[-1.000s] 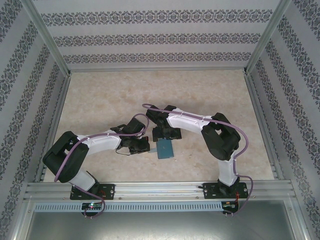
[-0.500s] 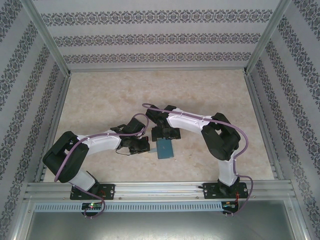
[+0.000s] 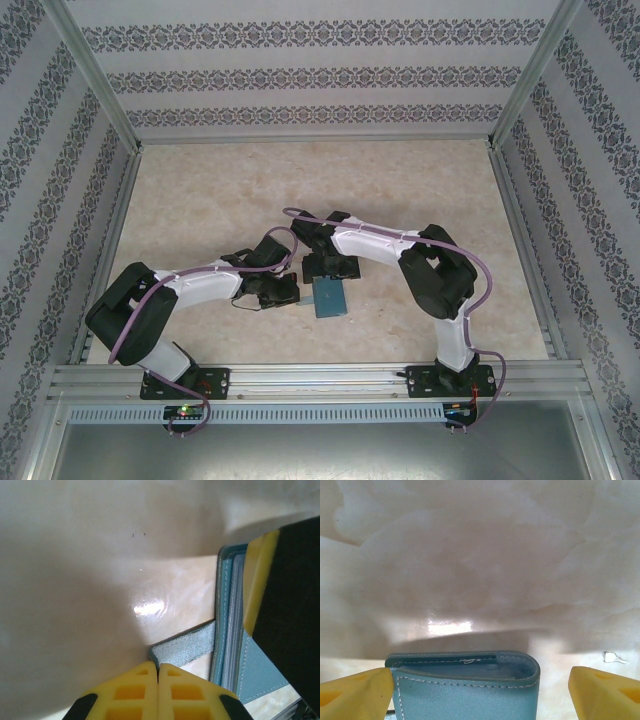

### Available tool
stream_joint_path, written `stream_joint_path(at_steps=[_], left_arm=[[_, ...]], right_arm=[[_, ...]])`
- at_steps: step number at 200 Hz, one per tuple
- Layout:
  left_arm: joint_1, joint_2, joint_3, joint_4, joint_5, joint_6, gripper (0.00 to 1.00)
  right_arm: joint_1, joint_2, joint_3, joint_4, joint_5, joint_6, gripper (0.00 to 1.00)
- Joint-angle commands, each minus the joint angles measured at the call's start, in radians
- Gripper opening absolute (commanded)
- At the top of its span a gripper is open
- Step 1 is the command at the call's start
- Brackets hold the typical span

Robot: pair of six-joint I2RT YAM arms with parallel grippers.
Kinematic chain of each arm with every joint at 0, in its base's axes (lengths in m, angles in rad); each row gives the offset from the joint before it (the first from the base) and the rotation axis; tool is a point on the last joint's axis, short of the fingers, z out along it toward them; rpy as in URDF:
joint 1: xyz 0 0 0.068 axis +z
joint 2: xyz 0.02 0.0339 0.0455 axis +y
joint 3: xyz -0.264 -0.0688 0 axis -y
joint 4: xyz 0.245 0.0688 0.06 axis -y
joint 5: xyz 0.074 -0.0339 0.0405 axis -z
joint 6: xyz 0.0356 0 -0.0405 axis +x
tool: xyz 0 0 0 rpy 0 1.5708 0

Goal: Take the credit cards out of the card holder

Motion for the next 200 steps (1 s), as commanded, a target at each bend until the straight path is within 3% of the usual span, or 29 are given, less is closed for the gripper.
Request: stream_joint_path(at_steps=[1, 31, 200], left_arm=[[0.008, 0.01, -0.017, 0.012, 0.01, -0.012, 0.03], [0.008, 0.009, -0.017, 0.007, 0.008, -0.01, 0.03], [0.008, 0.026, -0.01, 0.004, 0.009, -0.01, 0.03]], right_arm=[[0.012, 0.001, 0.013, -0.009, 0.013, -0.011, 0.91], [0.012, 0.006, 0.004, 0.041, -0.043, 0.003, 0.91], [0.005, -0.036, -0.008, -0.041, 0.046, 0.0, 0.89]])
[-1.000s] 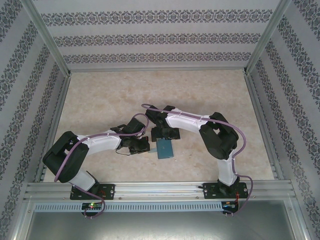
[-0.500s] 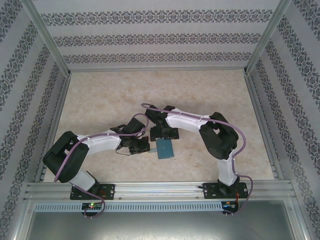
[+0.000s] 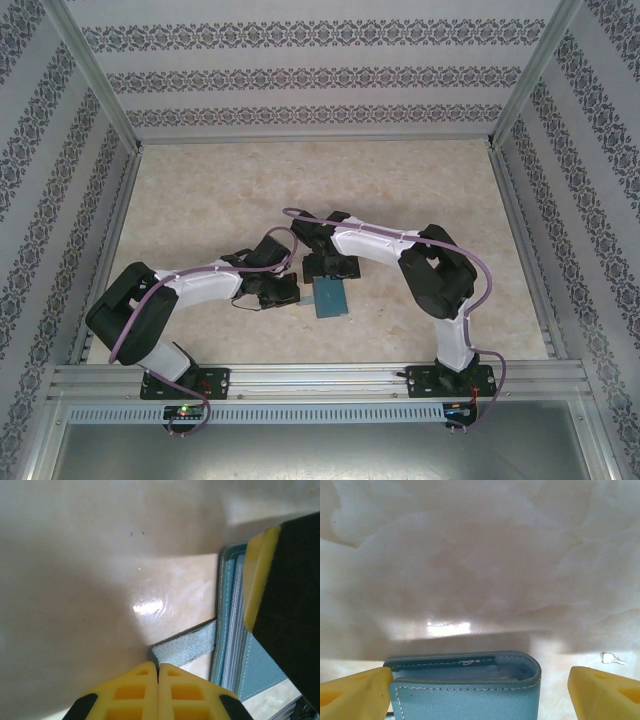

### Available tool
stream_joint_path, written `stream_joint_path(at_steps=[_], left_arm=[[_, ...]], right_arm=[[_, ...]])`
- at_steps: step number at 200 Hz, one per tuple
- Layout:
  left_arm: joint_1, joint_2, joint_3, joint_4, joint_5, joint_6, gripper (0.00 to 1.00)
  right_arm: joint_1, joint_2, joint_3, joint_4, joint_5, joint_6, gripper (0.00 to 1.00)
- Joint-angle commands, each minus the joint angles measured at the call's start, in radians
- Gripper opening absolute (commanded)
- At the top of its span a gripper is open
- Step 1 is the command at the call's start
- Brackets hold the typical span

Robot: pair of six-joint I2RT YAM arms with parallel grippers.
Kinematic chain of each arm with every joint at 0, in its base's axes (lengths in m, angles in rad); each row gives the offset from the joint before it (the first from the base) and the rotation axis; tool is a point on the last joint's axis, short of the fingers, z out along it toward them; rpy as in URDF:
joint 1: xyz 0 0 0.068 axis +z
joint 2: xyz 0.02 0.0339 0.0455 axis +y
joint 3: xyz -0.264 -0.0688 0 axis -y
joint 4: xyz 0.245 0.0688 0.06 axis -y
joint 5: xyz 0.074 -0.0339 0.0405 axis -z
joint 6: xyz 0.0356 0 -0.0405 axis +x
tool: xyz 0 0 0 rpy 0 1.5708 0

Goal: Take the credit cards out of the card holder

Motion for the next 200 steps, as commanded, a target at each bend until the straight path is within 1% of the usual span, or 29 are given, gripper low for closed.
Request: stream_joint_path(at_steps=[1, 122, 200], left_arm=[[0.008, 0.023, -0.009, 0.001, 0.003, -0.007, 0.03], [0.007, 0.028, -0.008, 0.002, -0.001, -0.015, 0.03], [0.008, 0.031, -0.001, 0.006, -0.005, -0.025, 0.01]], right_arm=[[0.005, -0.035, -0.008, -0.04, 0.039, 0.0, 0.89], [-0.014, -0.125, -0.056, -0.078, 0.06, -0.009, 0.88], [-0.026, -0.198, -0.097, -0.107, 0.065, -0.027, 0.83]])
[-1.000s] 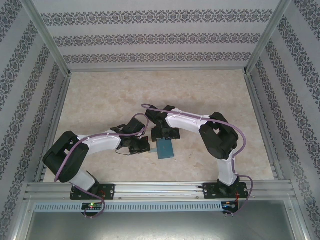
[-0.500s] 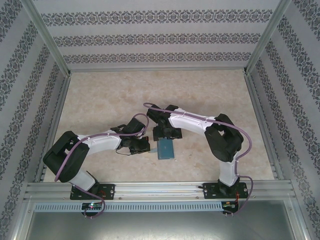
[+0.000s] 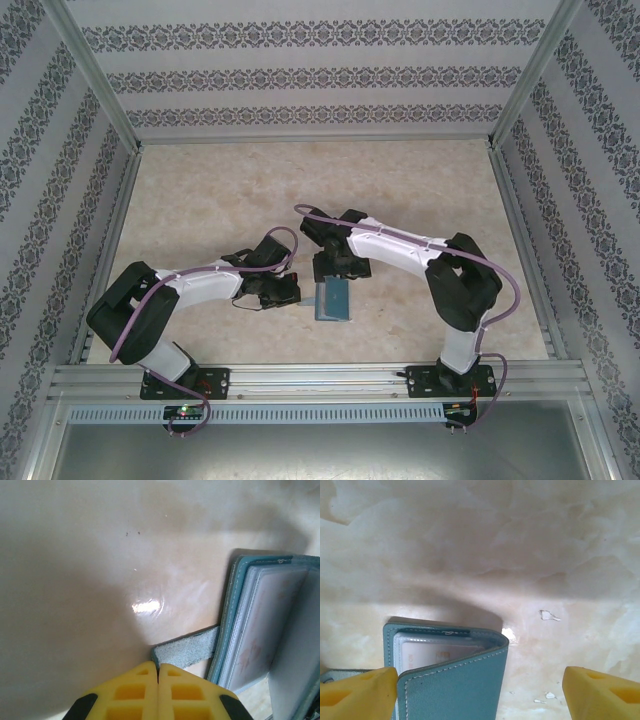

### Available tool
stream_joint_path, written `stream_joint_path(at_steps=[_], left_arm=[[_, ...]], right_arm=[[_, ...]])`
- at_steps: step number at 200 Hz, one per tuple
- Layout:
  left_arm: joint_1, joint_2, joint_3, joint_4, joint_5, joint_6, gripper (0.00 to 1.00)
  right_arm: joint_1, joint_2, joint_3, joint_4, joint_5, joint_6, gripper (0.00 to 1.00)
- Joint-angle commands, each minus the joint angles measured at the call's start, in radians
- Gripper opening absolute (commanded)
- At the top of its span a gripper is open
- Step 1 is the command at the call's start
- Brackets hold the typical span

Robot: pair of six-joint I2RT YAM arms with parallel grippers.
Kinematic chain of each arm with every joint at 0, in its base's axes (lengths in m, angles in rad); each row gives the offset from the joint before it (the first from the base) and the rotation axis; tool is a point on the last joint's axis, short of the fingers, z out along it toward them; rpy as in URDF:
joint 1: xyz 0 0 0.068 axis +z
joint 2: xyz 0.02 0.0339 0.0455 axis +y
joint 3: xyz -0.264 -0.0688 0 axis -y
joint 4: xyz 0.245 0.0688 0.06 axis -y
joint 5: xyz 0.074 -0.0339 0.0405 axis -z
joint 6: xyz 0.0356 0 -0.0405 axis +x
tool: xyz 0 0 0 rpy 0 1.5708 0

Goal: Take the credit cards out of the card holder

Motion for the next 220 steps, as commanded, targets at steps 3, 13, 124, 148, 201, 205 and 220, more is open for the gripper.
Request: stream_joint_path(at_steps=[3, 13, 124, 148, 201, 205, 220], left_arm=[[0.008, 0.025, -0.001, -0.002, -0.012, -0.02, 0.01], [0.008, 0.026, -0.001, -0.002, -0.013, -0.022, 0.0], [0.008, 0.01, -0.01, 0.016, -0.037, -0.053, 0.0], [0.011, -0.004, -0.017, 0.018, -0.047, -0.061, 0.0], [0.037, -0.103, -0.09, 0.016, -0.098, -0.104, 0.0], [0.041, -0.117, -0.097, 0.014, -0.101, -0.105, 0.0], [0.05, -0.16, -0.114, -0.006, -0.116, -0.111, 0.0]], right_arm=[[-0.013, -0.039, -0.023, -0.056, 0.028, -0.025, 0.83], [-0.016, -0.044, -0.027, -0.063, 0.026, -0.031, 0.83], [-0.052, -0.148, -0.178, 0.021, -0.101, -0.036, 0.81], [-0.061, -0.175, -0.234, 0.107, -0.167, -0.025, 0.79], [-0.068, -0.181, -0.289, 0.244, -0.265, -0.011, 0.59], [-0.068, -0.178, -0.288, 0.249, -0.267, -0.011, 0.57], [-0.069, -0.168, -0.284, 0.268, -0.281, -0.018, 0.5]])
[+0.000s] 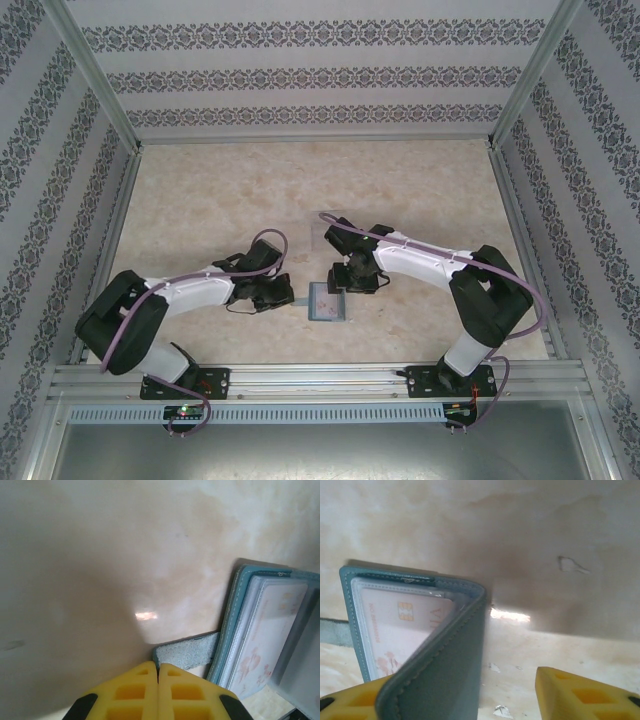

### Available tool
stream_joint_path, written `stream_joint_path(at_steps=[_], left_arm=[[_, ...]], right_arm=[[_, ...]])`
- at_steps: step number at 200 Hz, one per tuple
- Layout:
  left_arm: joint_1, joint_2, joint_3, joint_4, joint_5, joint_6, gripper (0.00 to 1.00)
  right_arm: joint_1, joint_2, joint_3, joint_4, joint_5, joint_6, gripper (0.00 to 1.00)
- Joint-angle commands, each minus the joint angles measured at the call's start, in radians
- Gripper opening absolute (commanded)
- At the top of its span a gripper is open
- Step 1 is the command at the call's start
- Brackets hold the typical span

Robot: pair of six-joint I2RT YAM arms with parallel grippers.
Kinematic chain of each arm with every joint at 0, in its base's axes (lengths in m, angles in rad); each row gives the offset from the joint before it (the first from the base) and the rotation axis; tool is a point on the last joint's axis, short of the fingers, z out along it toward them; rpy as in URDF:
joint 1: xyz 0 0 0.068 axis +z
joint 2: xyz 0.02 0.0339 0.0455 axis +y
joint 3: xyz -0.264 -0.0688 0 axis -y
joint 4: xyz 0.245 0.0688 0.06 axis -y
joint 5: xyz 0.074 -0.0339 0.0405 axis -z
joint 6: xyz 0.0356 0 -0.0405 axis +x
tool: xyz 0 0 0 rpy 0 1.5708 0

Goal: Take the credit cards out of the card holder

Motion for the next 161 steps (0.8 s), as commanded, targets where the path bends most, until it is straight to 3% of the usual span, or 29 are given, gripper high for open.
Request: stream_joint_path(at_steps=[1, 19, 54, 74, 97, 135, 161], left_arm=[[0.026, -0.064, -0.031, -0.028, -0.064, -0.033, 0.0], [0.031, -0.109, -0.04, -0.064, -0.079, -0.034, 0.06], [0.033, -0.175, 0.003, -0.154, -0.107, -0.015, 0.32], [0.031, -0.2, 0.052, -0.185, -0.09, -0.003, 0.38], [0.016, -0.179, 0.115, -0.183, -0.045, 0.002, 0.36], [-0.039, -0.073, 0.2, -0.145, 0.005, -0.003, 0.23], [-0.048, 0.022, 0.203, -0.034, 0.084, -0.044, 0.14]], right_arm=[[-0.007, -0.003, -0.007, 0.06, -0.048, 0.001, 0.5], [-0.007, 0.001, -0.002, 0.09, -0.071, -0.004, 0.45], [-0.005, 0.007, 0.008, 0.12, -0.107, -0.003, 0.44], [-0.005, -0.003, -0.002, 0.121, -0.109, -0.003, 0.44], [-0.009, -0.019, -0.015, 0.122, -0.107, -0.001, 0.44], [-0.019, -0.051, -0.042, 0.127, -0.1, 0.008, 0.43], [-0.029, -0.072, -0.056, 0.126, -0.098, 0.008, 0.43]])
